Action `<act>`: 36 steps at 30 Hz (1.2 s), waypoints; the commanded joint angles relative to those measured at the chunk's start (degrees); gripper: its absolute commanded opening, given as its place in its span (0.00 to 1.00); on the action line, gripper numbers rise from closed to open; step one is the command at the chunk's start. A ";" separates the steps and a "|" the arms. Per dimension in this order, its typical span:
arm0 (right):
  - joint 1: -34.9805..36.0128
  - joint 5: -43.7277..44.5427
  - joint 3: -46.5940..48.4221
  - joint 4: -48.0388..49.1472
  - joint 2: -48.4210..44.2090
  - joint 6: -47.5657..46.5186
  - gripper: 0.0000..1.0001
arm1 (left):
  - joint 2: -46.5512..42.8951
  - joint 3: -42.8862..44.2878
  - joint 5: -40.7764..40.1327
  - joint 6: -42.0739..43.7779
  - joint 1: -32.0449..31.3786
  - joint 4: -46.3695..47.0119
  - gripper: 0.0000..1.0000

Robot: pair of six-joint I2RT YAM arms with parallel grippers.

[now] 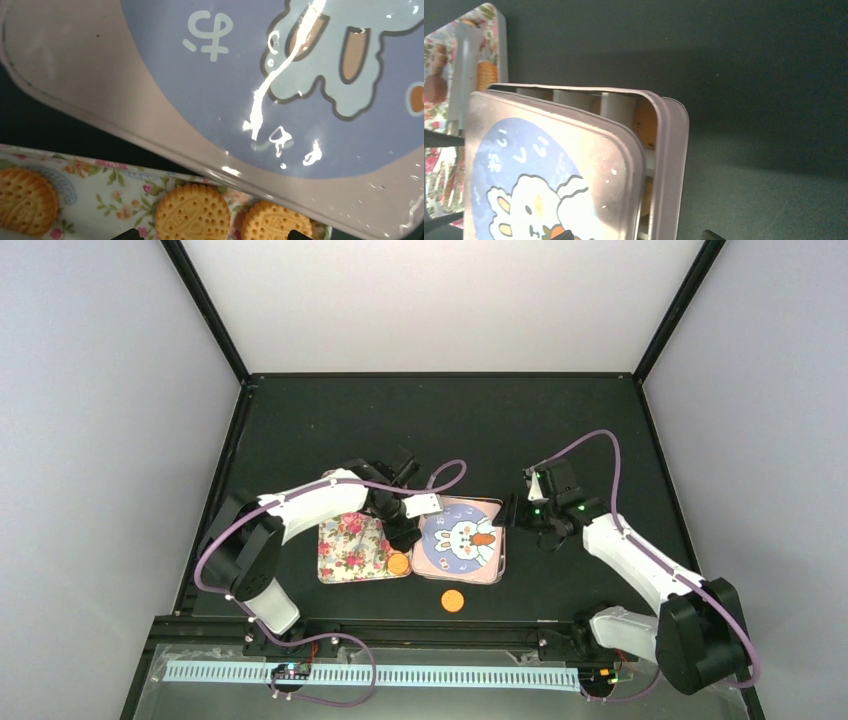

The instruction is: Pack the cookies

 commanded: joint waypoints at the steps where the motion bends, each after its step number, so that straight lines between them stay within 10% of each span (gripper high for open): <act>1: 0.23 -2.88 -0.78 0.29 -2.95 1.51 0.68 | 1.90 1.63 -2.05 -1.45 -1.09 3.56 0.77; 27: 0.22 -2.77 -0.28 0.67 -2.72 -0.63 0.50 | 5.64 11.83 -0.38 -7.86 -2.55 -3.29 0.76; 36: 0.22 1.89 5.67 0.30 6.07 -3.43 0.47 | -0.96 11.08 -4.22 0.67 -0.18 -8.63 0.90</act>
